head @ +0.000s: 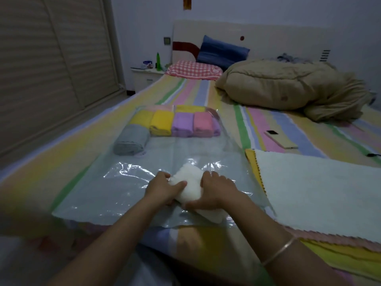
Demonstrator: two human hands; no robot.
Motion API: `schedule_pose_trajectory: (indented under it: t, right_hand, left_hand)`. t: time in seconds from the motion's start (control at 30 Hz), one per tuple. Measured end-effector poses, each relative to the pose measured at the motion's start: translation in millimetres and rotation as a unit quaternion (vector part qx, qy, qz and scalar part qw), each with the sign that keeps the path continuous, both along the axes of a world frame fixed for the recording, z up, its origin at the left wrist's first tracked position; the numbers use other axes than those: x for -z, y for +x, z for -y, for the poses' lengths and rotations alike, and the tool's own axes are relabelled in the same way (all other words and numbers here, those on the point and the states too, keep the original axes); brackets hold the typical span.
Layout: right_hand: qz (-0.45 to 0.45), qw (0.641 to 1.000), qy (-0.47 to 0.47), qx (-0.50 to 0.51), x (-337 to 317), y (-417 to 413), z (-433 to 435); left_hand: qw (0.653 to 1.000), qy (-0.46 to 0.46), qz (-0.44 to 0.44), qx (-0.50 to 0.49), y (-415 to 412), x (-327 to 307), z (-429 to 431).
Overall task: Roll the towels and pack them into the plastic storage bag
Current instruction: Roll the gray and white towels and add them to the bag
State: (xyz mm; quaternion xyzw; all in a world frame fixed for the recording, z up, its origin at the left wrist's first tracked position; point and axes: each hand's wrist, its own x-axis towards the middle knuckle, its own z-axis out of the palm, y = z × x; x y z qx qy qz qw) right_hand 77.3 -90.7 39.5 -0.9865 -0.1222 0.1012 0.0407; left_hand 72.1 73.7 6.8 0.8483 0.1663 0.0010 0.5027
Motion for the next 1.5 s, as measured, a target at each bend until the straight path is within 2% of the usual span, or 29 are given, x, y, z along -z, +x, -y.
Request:
schedule_pose_trajectory:
  t: [0.07,0.17,0.2,0.27,0.33,0.47,0.63,0.8,0.9,0.97,1.03,1.1,1.13,1.2,1.27,1.37,1.5]
  right_hand:
    - [-0.036,0.999,-0.036,0.010,2,7,-1]
    - [-0.033,0.999,-0.033,0.012,6,12,-1]
    - [-0.020,0.999,-0.037,0.008,8,10,-2]
    - [0.012,0.999,-0.044,-0.004,12,5,-4]
    - [0.033,0.999,-0.032,-0.006,15,1,-4]
    - [0.020,0.999,0.046,0.012,10,3,8]
    - [0.033,0.974,0.213,0.071,3,-7,27]
    - [0.141,0.942,0.293,0.085,-9,-34,29]
    - [0.190,0.918,0.346,0.029,-21,-56,23]
    - [0.216,0.908,0.354,-0.063,-29,-73,16]
    - [0.225,0.908,0.309,-0.170,-32,-86,8]
    - [0.222,0.927,0.200,-0.229,-25,-89,2]
    - [0.208,0.943,0.144,-0.216,-20,-87,-1]
    - [0.141,0.979,0.090,-0.114,-12,-80,-2]
    - [0.047,0.992,0.115,-0.009,-13,-73,-1]
    - [-0.044,0.968,0.236,0.073,-19,-52,-8]
    - [-0.058,0.939,0.307,0.146,-22,-8,-39]
  left_hand:
    - [0.988,0.135,0.068,0.019,-10,4,-10]
    - [0.927,0.272,0.232,0.114,-34,0,-29]
    - [0.903,0.304,0.242,0.182,-41,-3,-38]
    - [0.851,0.374,0.201,0.309,-49,-4,-55]
    - [0.823,0.407,0.163,0.361,-52,-5,-68]
    - [0.850,0.358,0.131,0.365,-50,-12,-81]
    - [0.881,0.296,0.072,0.362,-43,-20,-88]
    - [0.894,0.289,0.129,0.318,-47,-23,-86]
    - [0.932,0.214,0.171,0.239,-46,-26,-81]
    - [0.956,0.145,0.172,0.190,-42,-32,-81]
    - [0.964,0.113,0.180,0.159,-39,-41,-81]
    - [0.972,0.054,0.180,0.139,-44,-56,-77]
    - [0.975,0.019,0.179,0.133,-47,-64,-75]
    - [0.974,-0.014,0.186,0.130,-53,-80,-70]
    - [0.970,-0.011,0.201,0.137,-58,-91,-66]
    - [0.964,0.024,0.214,0.158,-63,-102,-64]
    - [0.959,0.000,0.233,0.160,-65,-109,-65]
